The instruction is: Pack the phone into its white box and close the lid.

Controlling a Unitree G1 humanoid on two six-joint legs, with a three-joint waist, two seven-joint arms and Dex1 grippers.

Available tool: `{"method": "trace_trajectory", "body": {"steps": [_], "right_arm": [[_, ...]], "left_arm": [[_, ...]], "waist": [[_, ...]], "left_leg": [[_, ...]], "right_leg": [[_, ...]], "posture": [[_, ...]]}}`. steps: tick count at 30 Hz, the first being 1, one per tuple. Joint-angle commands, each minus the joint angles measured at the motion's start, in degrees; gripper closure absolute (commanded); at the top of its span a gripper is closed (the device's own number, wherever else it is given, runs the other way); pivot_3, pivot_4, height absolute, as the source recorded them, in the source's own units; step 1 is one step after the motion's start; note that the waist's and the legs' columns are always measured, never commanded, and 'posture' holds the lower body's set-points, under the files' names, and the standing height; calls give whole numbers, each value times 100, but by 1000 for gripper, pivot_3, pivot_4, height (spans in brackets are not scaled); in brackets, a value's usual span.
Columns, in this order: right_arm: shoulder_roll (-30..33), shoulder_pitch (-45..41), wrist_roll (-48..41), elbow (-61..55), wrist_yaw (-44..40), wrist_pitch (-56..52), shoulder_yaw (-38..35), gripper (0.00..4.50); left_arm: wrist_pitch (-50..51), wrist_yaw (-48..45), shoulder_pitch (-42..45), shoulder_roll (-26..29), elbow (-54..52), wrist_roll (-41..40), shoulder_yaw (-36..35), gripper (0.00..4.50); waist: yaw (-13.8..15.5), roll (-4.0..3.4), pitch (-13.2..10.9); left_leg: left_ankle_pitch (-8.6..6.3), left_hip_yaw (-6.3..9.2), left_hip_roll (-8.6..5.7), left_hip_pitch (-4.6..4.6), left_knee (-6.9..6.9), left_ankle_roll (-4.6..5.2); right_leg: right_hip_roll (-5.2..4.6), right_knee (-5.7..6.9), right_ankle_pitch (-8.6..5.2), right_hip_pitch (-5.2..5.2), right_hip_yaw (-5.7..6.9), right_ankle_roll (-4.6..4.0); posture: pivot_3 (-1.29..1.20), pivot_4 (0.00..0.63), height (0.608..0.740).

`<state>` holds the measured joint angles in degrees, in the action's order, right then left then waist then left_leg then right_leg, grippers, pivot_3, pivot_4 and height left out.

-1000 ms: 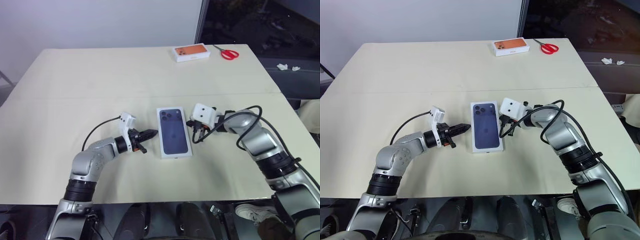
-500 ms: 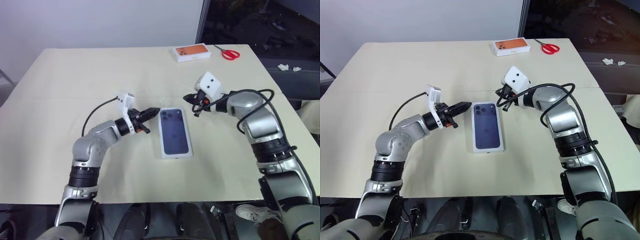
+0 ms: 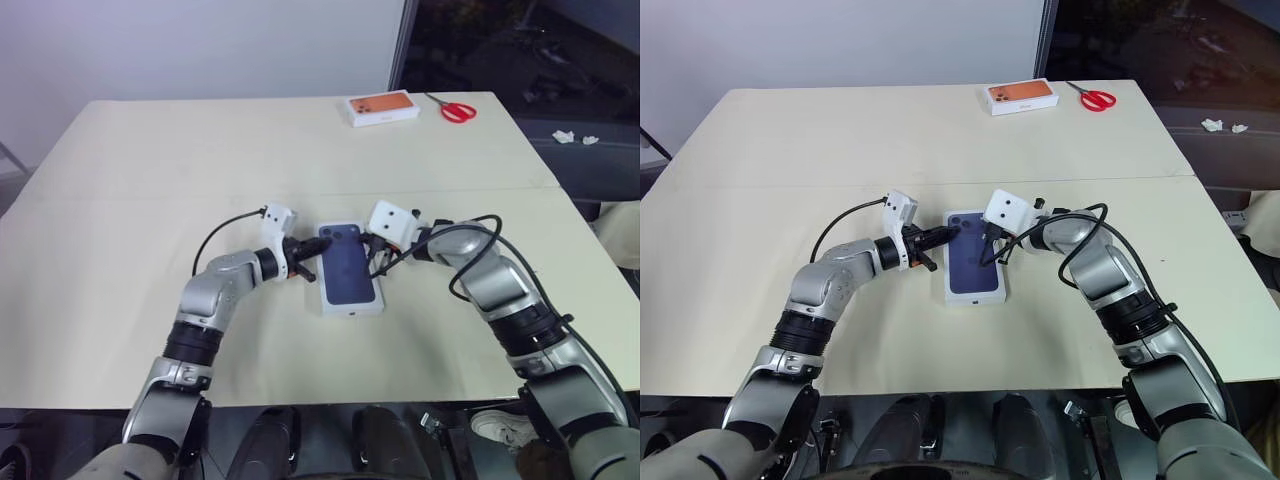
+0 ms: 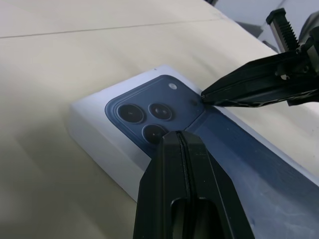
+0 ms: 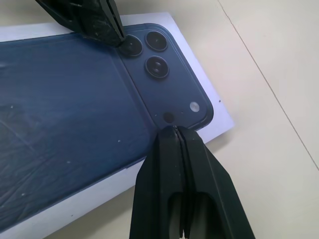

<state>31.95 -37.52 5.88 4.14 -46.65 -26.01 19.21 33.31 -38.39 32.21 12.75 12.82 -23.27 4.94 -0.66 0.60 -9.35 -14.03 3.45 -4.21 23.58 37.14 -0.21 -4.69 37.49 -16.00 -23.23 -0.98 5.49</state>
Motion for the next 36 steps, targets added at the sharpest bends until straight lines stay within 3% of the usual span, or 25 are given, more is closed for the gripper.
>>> {"method": "trace_trajectory", "body": {"steps": [1, 9, 20, 24, 29, 30, 32, 33, 36], "right_arm": [[-13, -26, 71, 45, -30, -25, 0, 4471], [260, 421, -570, -713, -849, -324, -178, 4471], [1223, 1256, -1524, -2164, -2215, -973, -69, 4471], [1186, 1253, -1382, -2093, -1992, -950, 17, 4471], [741, 969, -1566, -1722, -1530, -1133, -337, 4471], [651, 862, -1759, -1663, -1494, -1370, -521, 4496], [607, 738, -1975, -1590, -1424, -1611, -781, 3954], [627, 731, -1999, -1588, -1379, -1599, -869, 3628], [703, 784, -2197, -1634, -1308, -1652, -1229, 2106]], "left_arm": [[-13, 42, -39, 20, -7, 111, -17, 4500], [370, -318, -501, 182, -883, -315, -38, 4500], [1009, -1527, -1424, 1347, -2268, -508, 764, 4500], [935, -1771, -1628, 1744, -2453, -403, 930, 4500], [826, -1330, -1469, 1489, -2204, -488, 485, 4500], [873, -1295, -1424, 1483, -2201, -602, 301, 4253], [858, -1259, -1360, 1583, -2180, -717, -48, 3669], [820, -1259, -1353, 1670, -2168, -752, -224, 3160], [787, -1370, -1433, 2013, -2048, -941, -820, 1648]], "waist": [[0, 0, 0], [-1, 0, 0], [4, -2, 0], [3, -4, 3], [11, -3, 5], [17, -2, 4], [21, -1, 2], [17, -1, 2], [6, -2, -1]], "left_leg": [[0, 0, 0, 0, 0, 0], [-1, 1, 1, 0, -1, 2], [-25, 2, 5, -7, -9, 40], [-27, 4, 9, -16, -12, 42], [-30, 7, 8, -27, -13, 46], [-30, 7, 8, -26, -12, 46], [-30, 8, 7, -19, -10, 46], [-30, 8, 6, -13, -8, 46], [-30, 7, 6, -4, -14, 45]], "right_leg": [[0, 0, 0, 0, 0, 0], [-1, -1, 0, 0, -5, 0], [-4, -18, -1, 11, -5, -1], [-6, -26, -1, 23, -4, -2], [-11, -34, -1, 41, 0, -2], [-11, -33, -1, 40, 1, -2], [-10, -29, -1, 32, 2, -2], [-10, -28, -1, 24, 2, -2], [-9, -29, -1, 10, 0, -2]], "posture": [[0, 150, 740], [0, 150, 740], [0, 150, 740], [0, 150, 740], [0, 150, 740], [0, 150, 740], [0, 150, 740], [0, 150, 740], [0, 150, 740]]}}
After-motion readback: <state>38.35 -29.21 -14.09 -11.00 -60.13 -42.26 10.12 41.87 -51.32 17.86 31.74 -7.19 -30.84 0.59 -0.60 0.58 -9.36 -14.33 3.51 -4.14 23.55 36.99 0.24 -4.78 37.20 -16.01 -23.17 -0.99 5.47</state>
